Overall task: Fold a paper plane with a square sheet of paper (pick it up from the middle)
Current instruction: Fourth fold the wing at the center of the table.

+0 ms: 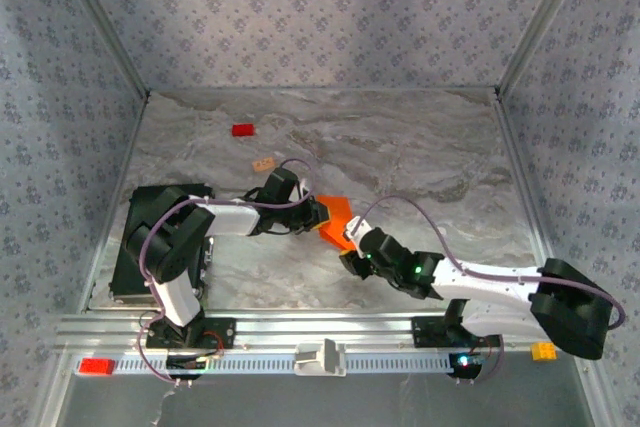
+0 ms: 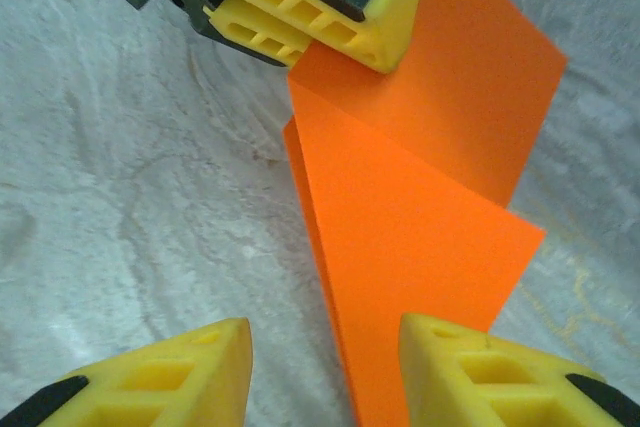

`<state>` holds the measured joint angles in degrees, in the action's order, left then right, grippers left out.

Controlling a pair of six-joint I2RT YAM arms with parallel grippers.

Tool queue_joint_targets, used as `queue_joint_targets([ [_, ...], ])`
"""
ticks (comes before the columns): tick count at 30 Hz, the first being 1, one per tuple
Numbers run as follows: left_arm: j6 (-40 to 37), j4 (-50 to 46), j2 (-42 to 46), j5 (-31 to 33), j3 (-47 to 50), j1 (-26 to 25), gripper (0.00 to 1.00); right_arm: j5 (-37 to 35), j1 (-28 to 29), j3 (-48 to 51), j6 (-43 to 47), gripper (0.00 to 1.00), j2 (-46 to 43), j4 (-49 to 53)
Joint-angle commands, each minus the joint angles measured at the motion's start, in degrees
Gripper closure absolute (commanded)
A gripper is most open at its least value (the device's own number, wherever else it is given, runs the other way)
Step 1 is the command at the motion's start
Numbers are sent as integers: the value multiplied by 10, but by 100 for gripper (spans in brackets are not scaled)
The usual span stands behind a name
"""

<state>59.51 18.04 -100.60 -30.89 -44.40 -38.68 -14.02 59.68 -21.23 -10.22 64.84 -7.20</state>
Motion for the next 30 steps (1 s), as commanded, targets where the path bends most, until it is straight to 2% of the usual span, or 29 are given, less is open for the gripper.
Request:
queue_joint_targets([
  [1, 0, 2, 25, -14, -19, 1, 84, -98, 24, -5, 74, 56, 30, -45],
  [4, -3, 3, 26, -18, -19, 1, 84, -134, 32, -8, 85, 56, 61, -59],
  [14, -6, 5, 28, -22, -22, 1, 84, -178, 33, -24, 95, 57, 135, -84],
  [30, -11, -1, 32, -18, -21, 1, 84, -176, 34, -18, 74, 78, 134, -80],
])
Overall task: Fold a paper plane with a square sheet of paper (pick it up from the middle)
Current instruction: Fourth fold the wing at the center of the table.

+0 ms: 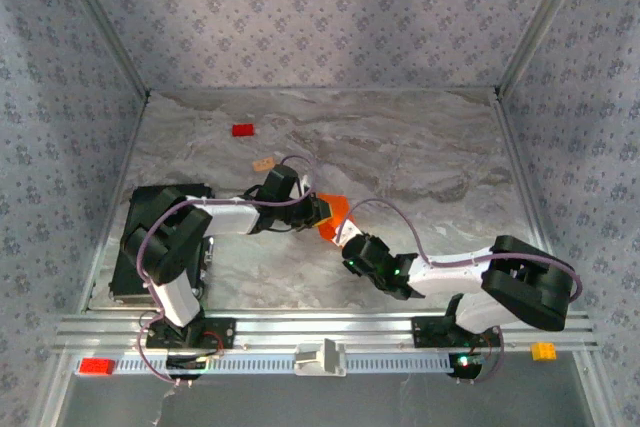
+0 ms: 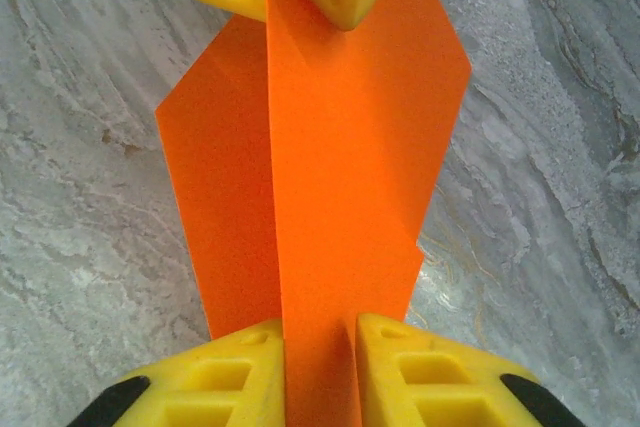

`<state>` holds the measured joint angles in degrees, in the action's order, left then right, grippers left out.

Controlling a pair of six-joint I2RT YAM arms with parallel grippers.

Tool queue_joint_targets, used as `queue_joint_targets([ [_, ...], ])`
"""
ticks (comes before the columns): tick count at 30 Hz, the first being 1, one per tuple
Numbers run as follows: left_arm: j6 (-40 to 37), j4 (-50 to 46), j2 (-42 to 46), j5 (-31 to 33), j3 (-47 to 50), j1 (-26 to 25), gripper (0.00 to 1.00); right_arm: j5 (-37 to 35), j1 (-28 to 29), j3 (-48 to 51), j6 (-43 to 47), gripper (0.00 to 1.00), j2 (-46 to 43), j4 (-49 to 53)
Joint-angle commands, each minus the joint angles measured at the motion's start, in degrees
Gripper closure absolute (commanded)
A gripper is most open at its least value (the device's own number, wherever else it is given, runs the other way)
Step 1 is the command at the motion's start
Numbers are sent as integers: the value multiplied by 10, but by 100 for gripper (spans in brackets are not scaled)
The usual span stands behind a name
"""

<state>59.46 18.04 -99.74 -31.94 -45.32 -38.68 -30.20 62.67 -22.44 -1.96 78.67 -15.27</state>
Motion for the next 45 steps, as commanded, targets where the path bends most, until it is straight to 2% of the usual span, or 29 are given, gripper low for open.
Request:
queue_joint_targets([
  [1, -11, -2, 23, -7, -13, 1, 84, -14, 4, -7, -10, 79, -4, 2],
  [8, -14, -6, 24, -4, -14, 1, 86, -15, 3, -8, -17, 84, -3, 8],
  [16, -16, -15, 26, -1, -17, 1, 91, -20, 3, -4, -18, 78, -4, 12],
  [31, -17, -18, 26, -2, -18, 1, 91, -30, 3, 4, -12, 74, -3, 14],
  [40, -17, -19, 24, -4, -20, 1, 92, -39, 3, 4, -9, 76, 1, 9],
  [45, -18, -19, 22, -4, -21, 1, 91, -36, 2, 4, -8, 82, 2, 6],
])
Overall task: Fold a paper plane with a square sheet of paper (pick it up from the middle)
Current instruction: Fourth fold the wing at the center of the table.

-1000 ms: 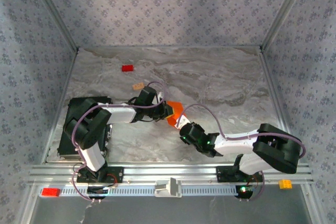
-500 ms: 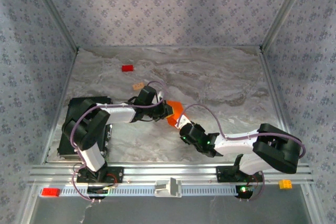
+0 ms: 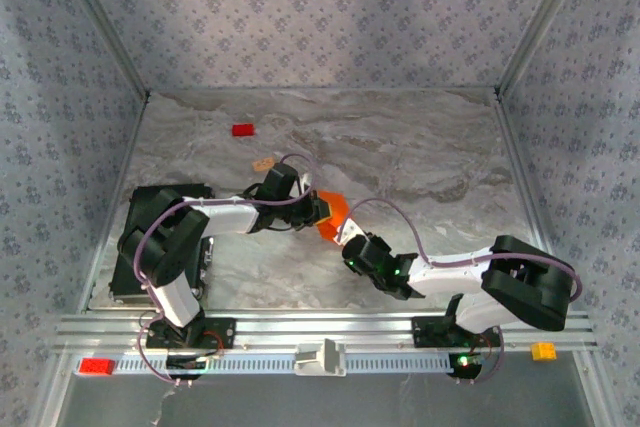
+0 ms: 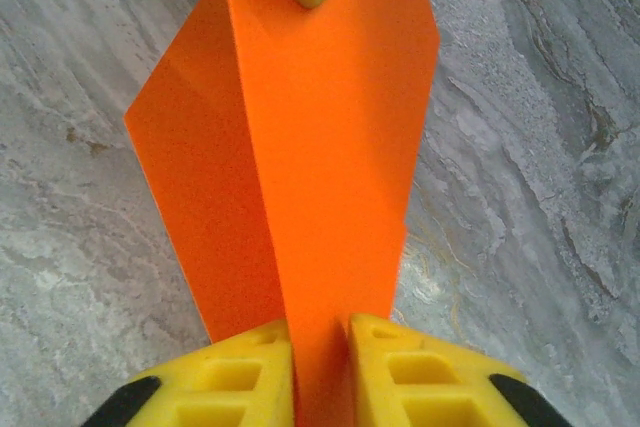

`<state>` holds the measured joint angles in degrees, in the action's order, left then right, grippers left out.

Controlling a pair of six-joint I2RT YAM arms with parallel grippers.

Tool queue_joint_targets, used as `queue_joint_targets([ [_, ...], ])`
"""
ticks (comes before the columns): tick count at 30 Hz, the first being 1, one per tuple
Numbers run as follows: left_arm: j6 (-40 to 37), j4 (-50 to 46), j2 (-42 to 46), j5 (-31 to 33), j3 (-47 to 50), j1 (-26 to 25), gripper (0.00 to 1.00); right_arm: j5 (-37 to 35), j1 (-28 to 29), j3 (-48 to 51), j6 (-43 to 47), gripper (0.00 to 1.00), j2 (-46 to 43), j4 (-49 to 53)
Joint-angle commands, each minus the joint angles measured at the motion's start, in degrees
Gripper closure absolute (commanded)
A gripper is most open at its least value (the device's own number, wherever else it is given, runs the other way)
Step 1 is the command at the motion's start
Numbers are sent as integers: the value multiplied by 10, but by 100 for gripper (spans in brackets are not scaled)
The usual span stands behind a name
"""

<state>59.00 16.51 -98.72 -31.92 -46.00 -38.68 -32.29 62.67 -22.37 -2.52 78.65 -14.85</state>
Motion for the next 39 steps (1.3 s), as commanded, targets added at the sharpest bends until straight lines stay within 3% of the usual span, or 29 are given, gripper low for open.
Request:
queue_joint_targets([
  [1, -13, -4, 12, -4, -14, 1, 91, -12, 2, 3, -4, 84, 3, 2],
  [7, -13, -8, 15, 1, -15, 1, 87, -4, -1, -1, -13, 90, 5, 1],
  [19, -26, -63, 56, 55, -14, 1, 48, 78, -40, -3, -82, 89, 11, -10],
  [30, -35, -89, 72, 70, -18, 1, 43, 134, -67, 5, -110, 86, 13, -29],
  [39, -35, -90, 74, 70, -18, 1, 43, 183, -86, 7, -125, 95, 13, -42],
])
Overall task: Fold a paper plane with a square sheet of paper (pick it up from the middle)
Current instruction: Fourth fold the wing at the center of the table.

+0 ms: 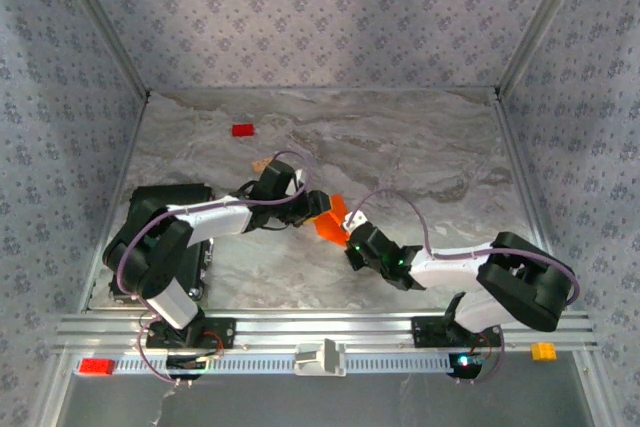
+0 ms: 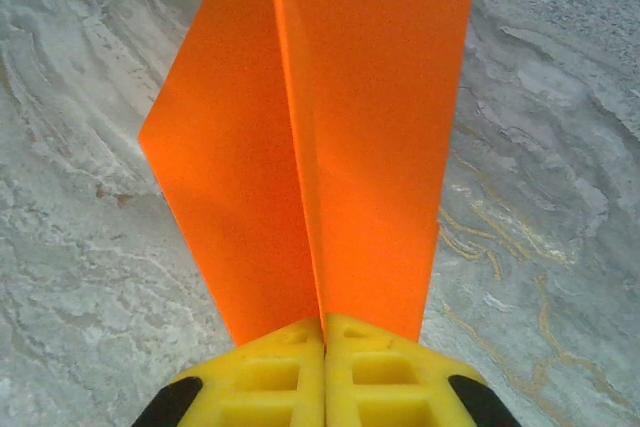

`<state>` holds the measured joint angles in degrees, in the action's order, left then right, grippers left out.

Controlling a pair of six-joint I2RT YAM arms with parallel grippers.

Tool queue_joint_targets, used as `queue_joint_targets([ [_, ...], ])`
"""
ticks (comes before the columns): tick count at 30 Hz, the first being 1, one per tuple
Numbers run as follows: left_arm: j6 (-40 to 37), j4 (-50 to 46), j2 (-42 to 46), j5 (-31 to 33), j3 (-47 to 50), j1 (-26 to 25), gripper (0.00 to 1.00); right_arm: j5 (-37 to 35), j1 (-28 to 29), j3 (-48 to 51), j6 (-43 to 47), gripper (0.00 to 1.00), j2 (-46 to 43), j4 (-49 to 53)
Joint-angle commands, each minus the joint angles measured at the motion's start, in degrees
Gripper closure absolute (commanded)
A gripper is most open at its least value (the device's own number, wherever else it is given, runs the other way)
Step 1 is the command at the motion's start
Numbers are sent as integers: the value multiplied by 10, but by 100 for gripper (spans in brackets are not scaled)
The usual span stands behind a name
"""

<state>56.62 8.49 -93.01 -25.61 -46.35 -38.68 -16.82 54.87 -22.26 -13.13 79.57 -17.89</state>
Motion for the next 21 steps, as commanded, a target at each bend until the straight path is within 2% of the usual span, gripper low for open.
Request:
queue_joint_targets([
  [1, -12, -11, 18, 8, -14, 1, 43, 43, -13, 5, -20, 95, 6, -16],
  [16, -12, -14, 22, 11, -12, 1, 43, 169, -69, 10, -67, 96, 28, -42],
  [21, -13, -15, 22, 13, -13, 1, 43, 257, -107, 6, -103, 97, 31, -51],
])
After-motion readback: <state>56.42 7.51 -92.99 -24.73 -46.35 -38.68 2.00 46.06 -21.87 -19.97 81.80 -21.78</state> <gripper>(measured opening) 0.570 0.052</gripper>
